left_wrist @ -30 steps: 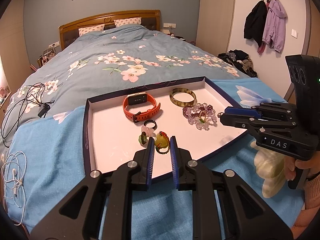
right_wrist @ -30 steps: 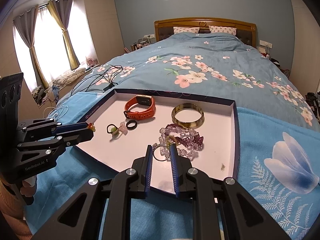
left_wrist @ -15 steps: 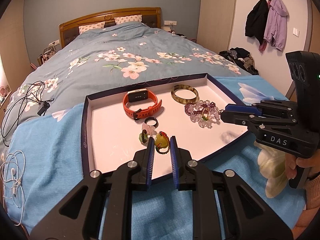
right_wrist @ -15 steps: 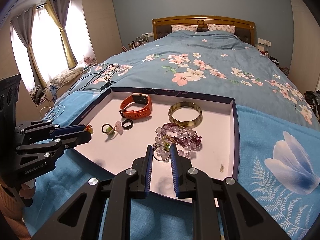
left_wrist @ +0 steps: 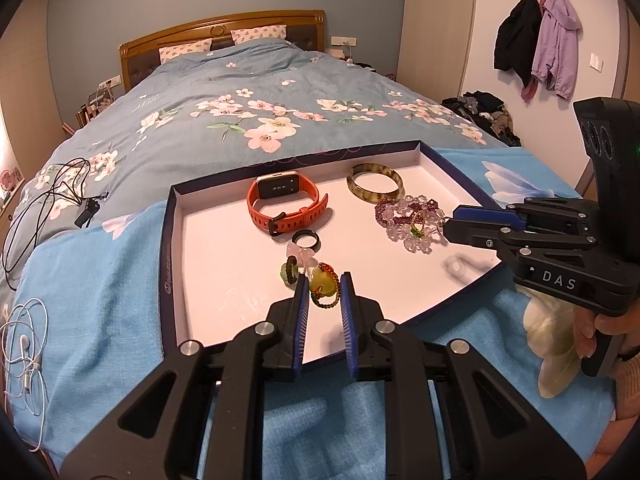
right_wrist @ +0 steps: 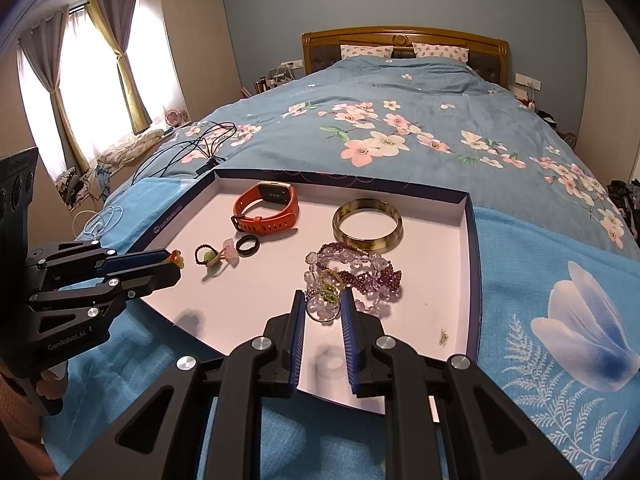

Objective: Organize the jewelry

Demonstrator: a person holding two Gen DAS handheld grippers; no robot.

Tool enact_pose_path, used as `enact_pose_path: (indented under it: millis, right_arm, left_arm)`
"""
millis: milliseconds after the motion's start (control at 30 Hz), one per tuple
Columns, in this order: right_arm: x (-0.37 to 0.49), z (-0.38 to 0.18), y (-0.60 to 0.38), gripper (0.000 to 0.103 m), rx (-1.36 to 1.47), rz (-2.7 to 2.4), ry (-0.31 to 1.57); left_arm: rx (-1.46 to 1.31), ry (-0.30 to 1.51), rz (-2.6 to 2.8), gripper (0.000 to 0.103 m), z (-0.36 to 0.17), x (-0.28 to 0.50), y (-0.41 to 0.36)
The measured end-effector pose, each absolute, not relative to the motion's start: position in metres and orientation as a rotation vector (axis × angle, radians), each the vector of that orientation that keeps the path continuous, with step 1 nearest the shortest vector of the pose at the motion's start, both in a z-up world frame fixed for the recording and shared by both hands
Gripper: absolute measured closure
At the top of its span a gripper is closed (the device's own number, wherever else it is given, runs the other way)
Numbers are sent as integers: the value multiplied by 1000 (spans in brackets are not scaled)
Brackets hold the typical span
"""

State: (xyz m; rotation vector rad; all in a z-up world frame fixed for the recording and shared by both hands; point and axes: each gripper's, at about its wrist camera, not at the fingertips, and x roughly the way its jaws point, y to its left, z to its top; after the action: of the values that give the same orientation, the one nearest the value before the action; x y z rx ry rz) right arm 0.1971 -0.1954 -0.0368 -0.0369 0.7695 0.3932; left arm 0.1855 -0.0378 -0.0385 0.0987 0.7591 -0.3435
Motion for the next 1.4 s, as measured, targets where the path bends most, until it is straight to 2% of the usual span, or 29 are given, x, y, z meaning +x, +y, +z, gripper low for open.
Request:
enact_pose_path:
  millis: [867, 900, 1000, 1133, 1200, 1233, 1300, 1400]
  right_arm:
    - [204, -48, -193, 86, -50, 364, 808]
    - [204, -49, -193, 86, -49, 361, 808]
    - [203, -48, -195, 85, -42, 356, 806]
    - [196, -44, -199, 75, -29, 347, 785]
    - [190, -39, -202, 61, -23, 341, 762]
    - [188, -38, -203, 59, -19, 340, 753]
    - [180, -34, -205, 50, -13, 333, 730]
    - [165, -29, -207, 36, -7, 323, 692]
  left_arm:
    - [105, 799, -286, 85, -51, 201, -40]
    - [104, 800, -283, 81, -52, 201, -40]
    - [95, 795, -278, 77, -51, 199, -38]
    - [100, 760, -259, 64, -43, 189, -34]
    - [104, 737, -253, 55, -38, 182, -32]
    - [104, 722, -251, 52, -34, 176, -30]
    - [110, 686, -239, 38, -28, 165, -27]
    - [113, 632, -218, 21, -19, 150, -23]
